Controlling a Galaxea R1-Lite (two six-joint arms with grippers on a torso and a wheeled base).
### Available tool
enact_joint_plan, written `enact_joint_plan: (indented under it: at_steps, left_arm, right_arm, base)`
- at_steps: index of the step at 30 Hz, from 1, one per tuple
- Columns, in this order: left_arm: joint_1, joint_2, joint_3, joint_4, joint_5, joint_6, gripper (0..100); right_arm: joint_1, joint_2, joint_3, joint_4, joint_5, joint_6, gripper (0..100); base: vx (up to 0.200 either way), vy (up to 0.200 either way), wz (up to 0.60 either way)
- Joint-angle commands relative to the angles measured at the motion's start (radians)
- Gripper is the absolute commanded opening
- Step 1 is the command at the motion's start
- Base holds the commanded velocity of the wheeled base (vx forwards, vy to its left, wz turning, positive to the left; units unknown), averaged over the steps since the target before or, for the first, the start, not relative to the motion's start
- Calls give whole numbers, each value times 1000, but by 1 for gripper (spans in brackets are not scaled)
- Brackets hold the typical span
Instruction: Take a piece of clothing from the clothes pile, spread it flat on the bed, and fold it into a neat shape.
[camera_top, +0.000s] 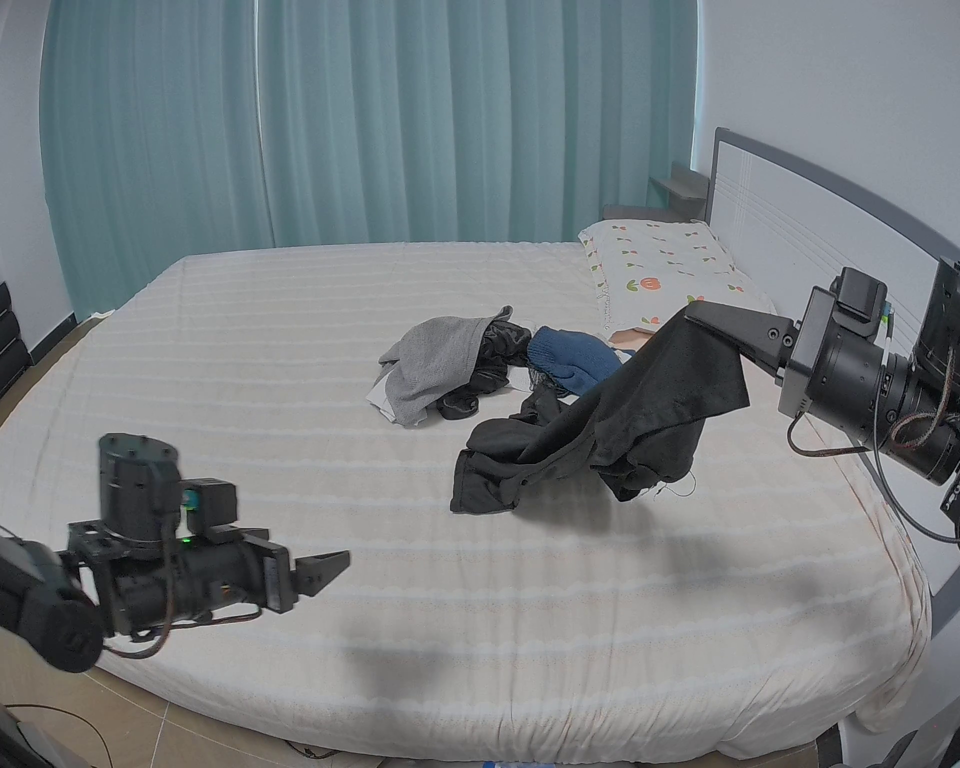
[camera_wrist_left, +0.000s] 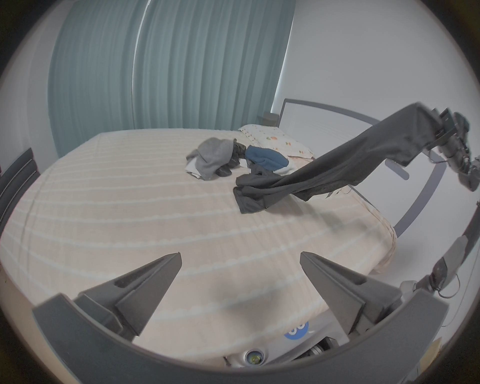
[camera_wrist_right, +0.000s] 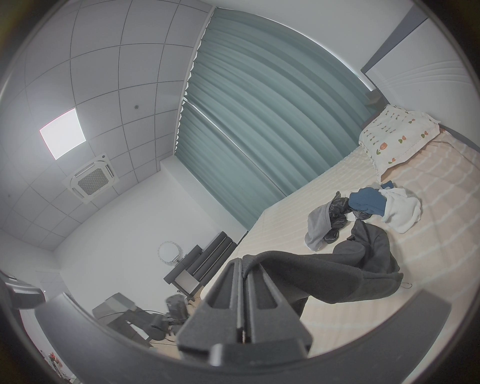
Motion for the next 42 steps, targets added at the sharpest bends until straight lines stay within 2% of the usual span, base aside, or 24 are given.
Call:
enact_joint_plan:
  at_steps: [1, 8, 18, 24, 31, 32, 35, 42]
  left_arm:
    - [-183, 489, -271, -146, 110, -81, 100]
    - [-196, 604, -422, -146, 112, -102, 100]
    - [-194, 777, -652, -136, 117, -200, 100]
    - [-179, 875, -769, -133, 123, -202, 100]
    - [-136, 987, -944, -96, 209, -203, 100]
    - [-130, 992, -949, -90, 212, -205, 0]
    - [-119, 987, -942, -68, 213, -220, 0]
    - [-99, 880, -899, 7, 215, -332, 0]
  right_arm:
    - [3, 8, -50, -1, 0, 2, 0]
    - [0, 10, -61, 0, -1, 2, 0]
    - [9, 10, -68, 0, -1, 2, 0]
    - [9, 7, -70, 0, -1, 4, 0]
    - [9, 7, -65, -1, 0, 4, 0]
    - [8, 8, -64, -1, 0, 4, 0]
    - [2, 16, -58, 0, 0, 4, 0]
    - [-29, 66, -55, 0, 2, 5, 0]
  base:
    - [0, 0, 0]
    - [0, 0, 0]
    - [0, 0, 0]
    - [0, 0, 0]
    - [0, 0, 0]
    - [0, 0, 0]
    - [0, 0, 0]
    - [0, 0, 0]
